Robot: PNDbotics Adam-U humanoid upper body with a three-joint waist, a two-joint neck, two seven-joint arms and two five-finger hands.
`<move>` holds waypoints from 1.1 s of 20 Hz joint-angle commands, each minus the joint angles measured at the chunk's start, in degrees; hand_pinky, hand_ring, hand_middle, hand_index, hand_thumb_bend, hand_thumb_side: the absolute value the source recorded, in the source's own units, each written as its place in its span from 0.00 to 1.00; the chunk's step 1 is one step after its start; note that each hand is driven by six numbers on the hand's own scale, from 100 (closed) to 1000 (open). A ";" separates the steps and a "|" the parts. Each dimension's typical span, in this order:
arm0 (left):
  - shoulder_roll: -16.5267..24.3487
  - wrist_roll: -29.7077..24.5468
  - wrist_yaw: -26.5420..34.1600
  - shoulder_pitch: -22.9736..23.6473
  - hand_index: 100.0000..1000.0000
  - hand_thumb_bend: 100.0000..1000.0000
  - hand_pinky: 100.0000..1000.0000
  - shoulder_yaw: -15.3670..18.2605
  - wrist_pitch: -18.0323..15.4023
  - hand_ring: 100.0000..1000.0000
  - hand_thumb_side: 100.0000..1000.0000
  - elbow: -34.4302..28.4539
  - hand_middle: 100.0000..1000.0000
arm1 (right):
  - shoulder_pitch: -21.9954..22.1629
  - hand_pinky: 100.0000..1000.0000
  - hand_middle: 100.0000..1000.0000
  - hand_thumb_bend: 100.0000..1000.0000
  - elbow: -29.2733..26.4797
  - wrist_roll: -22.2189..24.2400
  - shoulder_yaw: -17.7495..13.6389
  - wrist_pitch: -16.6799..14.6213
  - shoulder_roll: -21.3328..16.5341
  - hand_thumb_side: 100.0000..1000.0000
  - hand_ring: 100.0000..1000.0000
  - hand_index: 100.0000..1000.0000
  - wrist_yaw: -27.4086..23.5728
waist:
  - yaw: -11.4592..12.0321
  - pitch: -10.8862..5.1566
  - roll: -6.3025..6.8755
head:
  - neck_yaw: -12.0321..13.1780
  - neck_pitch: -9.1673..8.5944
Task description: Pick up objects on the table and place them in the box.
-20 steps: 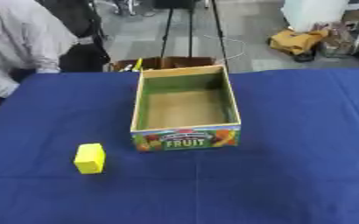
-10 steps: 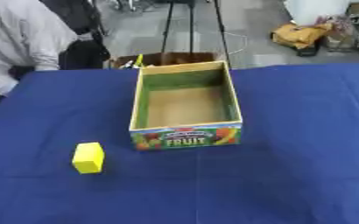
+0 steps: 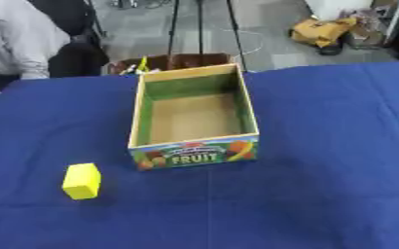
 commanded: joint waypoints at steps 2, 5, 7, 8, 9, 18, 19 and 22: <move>2.24 0.22 0.05 -0.41 0.58 0.00 0.32 0.06 -0.42 0.32 0.80 -1.22 0.44 | -0.64 0.78 0.64 0.00 -0.89 -0.26 -0.08 -0.22 -1.01 0.73 0.90 0.78 0.43 | -0.04 -0.77 -0.28 | -1.49 -0.66; 4.91 0.21 -0.21 -0.47 0.59 0.00 0.33 -0.19 -0.59 0.33 0.81 -1.22 0.45 | -0.62 0.78 0.64 0.00 -0.89 -0.55 -0.12 0.21 -1.07 0.73 0.91 0.78 0.27 | -0.10 -1.26 -0.38 | -2.12 -0.21; 6.97 0.03 -0.75 -0.57 0.60 0.02 0.34 -0.49 -0.66 0.35 0.82 -1.22 0.46 | -0.59 0.78 0.64 0.00 -0.89 -0.59 -0.09 0.42 -1.11 0.73 0.90 0.78 0.10 | -0.02 -1.65 -0.47 | -2.77 -0.35; 8.19 -0.20 -1.26 -0.67 0.61 0.03 0.35 -0.73 -0.70 0.36 0.83 -1.22 0.47 | -0.59 0.78 0.64 0.00 -0.89 -0.59 -0.06 0.45 -1.13 0.74 0.90 0.78 -0.03 | 0.02 -1.83 -0.53 | -3.23 -0.57; 9.48 -0.57 -1.91 -0.84 0.62 0.06 0.35 -1.00 -0.76 0.37 0.83 -1.22 0.48 | -0.60 0.78 0.64 0.00 -0.89 -0.58 -0.02 0.46 -1.16 0.73 0.90 0.78 -0.19 | 0.06 -2.00 -0.60 | -3.63 -0.69; 20.02 -10.69 -9.58 -3.77 0.74 0.26 0.45 -3.71 -0.69 0.48 0.93 1.55 0.59 | -0.61 0.78 0.64 0.00 -0.89 -0.12 0.18 0.94 -1.38 0.72 0.90 0.78 -1.98 | 0.09 -4.16 -0.83 | -1.35 5.84; 21.44 -12.61 -10.71 -4.23 0.80 0.34 0.50 -4.36 -1.01 0.53 0.97 1.94 0.64 | -0.55 0.78 0.64 0.00 -0.89 -0.10 0.19 1.03 -1.38 0.72 0.90 0.78 -2.22 | 0.03 -4.60 -0.83 | -1.01 6.81; 24.79 -19.66 -14.22 -5.54 0.85 0.39 0.55 -5.93 -1.94 0.59 0.99 3.37 0.70 | -0.43 0.78 0.64 0.00 -0.89 0.04 0.23 1.26 -1.38 0.72 0.90 0.78 -2.82 | 0.00 -5.40 -0.88 | -0.39 8.18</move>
